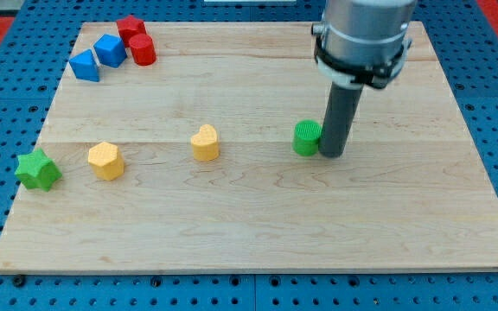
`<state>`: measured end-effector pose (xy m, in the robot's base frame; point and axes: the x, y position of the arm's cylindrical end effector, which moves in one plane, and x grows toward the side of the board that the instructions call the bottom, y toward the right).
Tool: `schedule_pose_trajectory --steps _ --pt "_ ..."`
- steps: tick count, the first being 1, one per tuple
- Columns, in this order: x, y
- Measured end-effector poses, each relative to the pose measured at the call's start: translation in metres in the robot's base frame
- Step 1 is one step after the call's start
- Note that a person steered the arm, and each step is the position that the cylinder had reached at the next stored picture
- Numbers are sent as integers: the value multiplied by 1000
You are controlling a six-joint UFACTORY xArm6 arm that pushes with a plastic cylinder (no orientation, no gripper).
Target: Point your arm at the top of the yellow heart
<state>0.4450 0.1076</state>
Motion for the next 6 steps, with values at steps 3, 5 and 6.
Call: schedule_pose_trajectory --steps 3,5,6 --pt "0 -30" --pt "-50 -47" --pt "-54 -138"
